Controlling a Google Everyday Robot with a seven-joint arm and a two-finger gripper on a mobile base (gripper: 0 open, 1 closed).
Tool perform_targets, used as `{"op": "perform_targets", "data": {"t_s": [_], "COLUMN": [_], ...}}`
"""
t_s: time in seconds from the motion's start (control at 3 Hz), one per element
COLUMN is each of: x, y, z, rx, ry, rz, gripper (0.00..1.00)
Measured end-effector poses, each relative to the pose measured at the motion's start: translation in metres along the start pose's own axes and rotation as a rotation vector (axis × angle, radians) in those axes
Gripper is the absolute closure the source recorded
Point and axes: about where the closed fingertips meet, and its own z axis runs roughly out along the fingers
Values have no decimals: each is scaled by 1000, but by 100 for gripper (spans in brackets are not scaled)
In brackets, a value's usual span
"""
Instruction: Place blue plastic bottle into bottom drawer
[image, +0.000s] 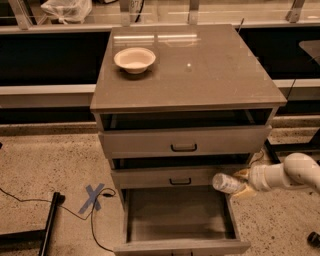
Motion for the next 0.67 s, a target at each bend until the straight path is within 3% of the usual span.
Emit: {"op": "perform_targets", "data": {"t_s": [0.33,0.67], "x": [3,4], "y": [30,60], "z": [13,33], "rx": [15,-13], "ry": [76,78], "rz": [53,76], "gripper": [100,100]}}
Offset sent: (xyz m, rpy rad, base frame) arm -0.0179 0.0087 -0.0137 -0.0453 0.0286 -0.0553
